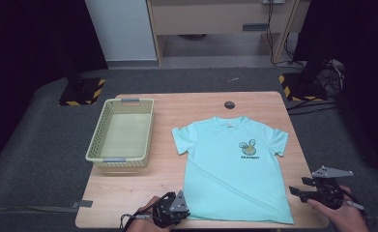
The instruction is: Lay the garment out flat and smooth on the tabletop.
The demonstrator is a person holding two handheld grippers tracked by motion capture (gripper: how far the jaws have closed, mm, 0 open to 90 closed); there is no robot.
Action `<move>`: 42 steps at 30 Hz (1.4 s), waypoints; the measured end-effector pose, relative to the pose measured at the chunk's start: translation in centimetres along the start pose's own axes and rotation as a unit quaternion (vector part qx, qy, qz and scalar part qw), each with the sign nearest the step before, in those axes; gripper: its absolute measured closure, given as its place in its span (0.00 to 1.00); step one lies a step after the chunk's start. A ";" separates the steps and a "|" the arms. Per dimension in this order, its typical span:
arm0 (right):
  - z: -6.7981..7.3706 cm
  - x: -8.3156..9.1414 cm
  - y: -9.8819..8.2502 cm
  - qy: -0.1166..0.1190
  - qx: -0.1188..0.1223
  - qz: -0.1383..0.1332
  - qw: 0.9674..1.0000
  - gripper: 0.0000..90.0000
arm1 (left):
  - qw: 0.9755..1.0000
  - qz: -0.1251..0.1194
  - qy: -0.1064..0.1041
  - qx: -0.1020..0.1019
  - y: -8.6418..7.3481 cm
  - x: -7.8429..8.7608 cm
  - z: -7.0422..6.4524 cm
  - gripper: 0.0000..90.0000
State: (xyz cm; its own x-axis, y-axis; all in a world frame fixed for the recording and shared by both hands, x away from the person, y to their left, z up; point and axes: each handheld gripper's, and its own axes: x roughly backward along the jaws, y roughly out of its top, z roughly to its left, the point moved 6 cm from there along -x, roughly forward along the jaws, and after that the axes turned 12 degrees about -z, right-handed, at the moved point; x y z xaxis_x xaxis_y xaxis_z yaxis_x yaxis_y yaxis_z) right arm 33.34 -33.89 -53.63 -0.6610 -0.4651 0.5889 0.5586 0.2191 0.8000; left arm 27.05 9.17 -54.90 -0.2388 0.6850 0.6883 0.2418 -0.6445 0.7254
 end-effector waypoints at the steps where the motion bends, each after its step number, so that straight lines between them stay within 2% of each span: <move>1: -0.1 0.0 0.0 -0.001 -0.002 -0.001 1.000 0.34 | 1.000 -0.002 0.001 0.000 0.0 0.3 -0.1 0.95; 4: -0.5 0.1 0.1 -0.011 -0.003 -0.001 1.000 0.35 | 1.000 0.003 0.003 -0.005 -0.5 0.9 -0.1 0.95; 8: -0.7 -0.2 0.2 -0.020 -0.004 0.003 1.000 0.35 | 1.000 0.012 -0.005 -0.015 -1.4 0.7 -0.4 0.93; 10: -0.7 -0.4 0.3 -0.022 -0.004 0.005 1.000 0.35 | 1.000 0.005 -0.003 -0.012 -1.5 0.8 -0.4 0.90; 13: -0.8 -0.9 0.4 -0.026 -0.009 0.009 1.000 0.34 | 1.000 0.003 0.011 -0.007 -1.5 1.0 0.0 0.72; 19: -0.7 -1.8 1.1 -0.026 0.000 0.008 1.000 0.35 | 0.998 -0.018 0.047 0.021 -1.1 1.4 1.9 0.50; 21: -0.8 -2.4 1.3 -0.030 -0.002 0.009 1.000 0.35 | 0.997 -0.029 0.062 0.043 -0.8 1.4 2.9 0.42; 23: -1.0 -3.1 1.7 -0.032 -0.002 0.009 0.999 0.34 | 0.994 -0.044 0.076 0.071 -0.5 1.6 4.2 0.37; 24: -1.0 -3.5 1.8 -0.033 -0.005 0.009 0.999 0.34 | 0.991 -0.050 0.090 0.086 -0.4 1.6 5.1 0.36; 26: -1.4 -4.6 2.2 -0.039 0.002 0.009 0.999 0.36 | 0.987 -0.050 0.111 0.104 -0.5 1.7 6.4 0.34; 29: -1.9 -5.8 2.6 -0.054 0.003 0.004 0.999 0.40 | 0.982 -0.062 0.126 0.126 -0.6 1.9 7.6 0.34; 31: -2.3 -6.4 2.8 -0.059 -0.004 0.001 0.998 0.41 | 0.982 -0.055 0.136 0.122 -0.9 1.8 7.8 0.35; 32: -2.5 -6.5 2.8 -0.063 -0.005 0.001 0.998 0.42 | 0.982 -0.043 0.143 0.115 -1.3 1.6 7.9 0.35; 36: -3.2 -7.1 2.5 -0.074 -0.012 -0.003 0.997 0.41 | 0.982 -0.033 0.148 0.116 -2.0 1.0 8.0 0.34; 38: -3.5 -7.2 2.1 -0.075 -0.015 -0.001 0.997 0.40 | 0.981 -0.035 0.151 0.118 -2.1 1.0 8.1 0.34; 40: -3.7 -7.4 1.9 -0.079 -0.004 -0.015 0.997 0.39 | 0.980 -0.037 0.152 0.121 -2.2 0.9 8.2 0.33; 42: -3.7 -7.5 1.9 -0.077 -0.003 -0.017 0.997 0.36 | 0.980 -0.032 0.150 0.123 -2.4 0.7 8.2 0.32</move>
State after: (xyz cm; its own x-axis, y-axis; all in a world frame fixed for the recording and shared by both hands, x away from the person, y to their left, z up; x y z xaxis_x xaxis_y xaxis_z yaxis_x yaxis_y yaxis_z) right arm 41.24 -33.15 -56.94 -0.7487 -0.3354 0.5717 0.5368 0.1991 0.8199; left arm 34.06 13.98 -56.28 -0.5189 0.5667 0.6400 0.4272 -0.4766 0.7684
